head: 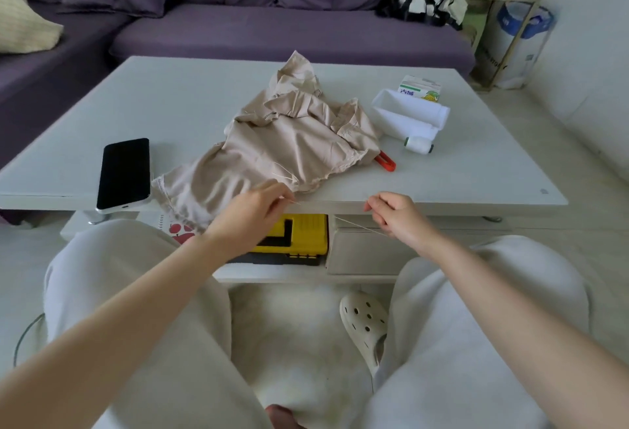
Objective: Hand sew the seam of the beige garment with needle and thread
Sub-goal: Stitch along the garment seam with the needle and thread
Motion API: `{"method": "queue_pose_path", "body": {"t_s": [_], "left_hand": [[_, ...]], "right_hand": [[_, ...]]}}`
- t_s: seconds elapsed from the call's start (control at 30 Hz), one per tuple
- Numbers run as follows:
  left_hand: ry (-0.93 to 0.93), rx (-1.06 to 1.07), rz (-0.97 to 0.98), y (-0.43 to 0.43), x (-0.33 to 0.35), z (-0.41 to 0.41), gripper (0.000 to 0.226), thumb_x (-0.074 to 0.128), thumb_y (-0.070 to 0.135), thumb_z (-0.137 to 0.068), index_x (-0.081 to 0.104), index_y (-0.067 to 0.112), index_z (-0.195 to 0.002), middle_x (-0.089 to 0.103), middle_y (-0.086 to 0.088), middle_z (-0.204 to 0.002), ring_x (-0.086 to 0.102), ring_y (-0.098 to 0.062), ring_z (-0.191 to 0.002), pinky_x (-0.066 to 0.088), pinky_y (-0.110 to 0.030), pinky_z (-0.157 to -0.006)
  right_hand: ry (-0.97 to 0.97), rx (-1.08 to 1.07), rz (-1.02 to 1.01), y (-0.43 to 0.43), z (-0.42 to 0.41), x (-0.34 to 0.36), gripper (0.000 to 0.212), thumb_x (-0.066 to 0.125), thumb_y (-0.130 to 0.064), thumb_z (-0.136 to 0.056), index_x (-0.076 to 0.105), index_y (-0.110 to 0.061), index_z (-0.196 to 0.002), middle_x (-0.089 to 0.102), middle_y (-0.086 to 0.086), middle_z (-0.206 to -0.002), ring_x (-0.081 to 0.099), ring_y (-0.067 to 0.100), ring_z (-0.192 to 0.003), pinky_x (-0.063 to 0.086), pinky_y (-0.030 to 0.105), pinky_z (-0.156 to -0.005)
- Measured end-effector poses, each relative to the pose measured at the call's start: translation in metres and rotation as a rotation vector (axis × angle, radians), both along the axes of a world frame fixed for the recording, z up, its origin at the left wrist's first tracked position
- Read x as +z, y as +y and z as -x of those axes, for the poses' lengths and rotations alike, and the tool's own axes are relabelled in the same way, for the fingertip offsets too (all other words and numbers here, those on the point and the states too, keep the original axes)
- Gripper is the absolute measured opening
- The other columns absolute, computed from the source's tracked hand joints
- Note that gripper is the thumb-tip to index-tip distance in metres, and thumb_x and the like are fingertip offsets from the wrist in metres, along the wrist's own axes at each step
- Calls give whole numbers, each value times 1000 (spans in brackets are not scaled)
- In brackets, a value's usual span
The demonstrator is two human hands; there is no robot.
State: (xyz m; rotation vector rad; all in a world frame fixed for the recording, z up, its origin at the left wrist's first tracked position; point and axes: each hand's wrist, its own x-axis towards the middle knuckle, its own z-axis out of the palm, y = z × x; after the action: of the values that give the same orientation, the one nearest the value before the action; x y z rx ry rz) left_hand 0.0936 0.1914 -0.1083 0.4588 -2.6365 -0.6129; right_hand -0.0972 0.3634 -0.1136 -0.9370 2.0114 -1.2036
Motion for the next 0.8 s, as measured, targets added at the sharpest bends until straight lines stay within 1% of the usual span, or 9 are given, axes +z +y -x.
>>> {"method": "queue_pose_path", "body": {"t_s": [0.07,0.13,0.2,0.33,0.4,0.47,0.57,0.67,0.8], "left_hand": [[6,45,85,-2,-3,-3,23,45,18,-99,65,8,-103,63,-3,-97,57,-19,-78,47,-33,-72],[-11,-33,104,9,-5,-8,31,42,28,-99,66,9,-102,63,-4,-93,58,-21,-75,51,-38,-70],[-92,-157,93,27,-14,-14,44,33,39,-96,67,13,-104,65,-2,-96,62,-20,-79,54,-37,-70],[-445,-246,7,57,-44,-21,30,37,29,-102,63,21,-114,62,4,-110,59,-16,-98,49,-33,-83],[-654,-229,-94,59,-57,-27,29,37,26,-102,63,24,-114,60,7,-113,56,-12,-102,45,-27,-89],[-865,-223,-157,57,-66,-32,29,38,26,-101,63,23,-116,59,4,-119,55,-13,-105,43,-27,-94],[-1103,-294,-102,53,-65,-34,29,44,31,-99,59,20,-121,56,-1,-123,52,-18,-108,39,-28,-93],[-1057,-260,-132,44,-53,-31,39,55,33,-93,48,25,-131,50,-1,-116,45,-12,-96,35,-21,-83],[-718,-56,-124,24,-39,-19,31,55,24,-91,48,24,-121,51,5,-106,49,-11,-82,46,-23,-67]], "right_hand": [[53,15,-20,6,-1,-1,29,38,-16,-102,56,-12,-80,38,-3,-57,32,0,-40,28,11,-43],[126,26,-47,10,-1,-4,29,39,-16,-102,57,-13,-79,41,-3,-57,35,3,-44,31,11,-46],[166,62,-73,13,-3,-6,29,40,-16,-102,58,-14,-79,43,-4,-58,38,1,-44,33,10,-50],[177,138,-105,15,-10,-8,29,40,-18,-102,59,-14,-80,46,-4,-58,39,-2,-42,36,8,-54],[186,156,-101,15,-12,-7,29,39,-18,-102,59,-15,-80,46,-4,-58,40,-2,-43,37,6,-55],[193,167,-105,14,-12,-7,29,39,-19,-102,59,-16,-81,47,-4,-59,40,-3,-43,36,8,-55],[190,175,-95,12,-13,-7,29,39,-18,-102,59,-14,-83,47,-4,-60,42,-4,-43,35,5,-53],[191,176,-72,6,-15,-7,29,39,-18,-102,60,-14,-83,47,-5,-60,40,-3,-43,35,7,-52],[195,130,-26,-1,-15,-9,28,39,-18,-102,60,-10,-86,48,-4,-61,42,-4,-44,35,7,-53]]}}
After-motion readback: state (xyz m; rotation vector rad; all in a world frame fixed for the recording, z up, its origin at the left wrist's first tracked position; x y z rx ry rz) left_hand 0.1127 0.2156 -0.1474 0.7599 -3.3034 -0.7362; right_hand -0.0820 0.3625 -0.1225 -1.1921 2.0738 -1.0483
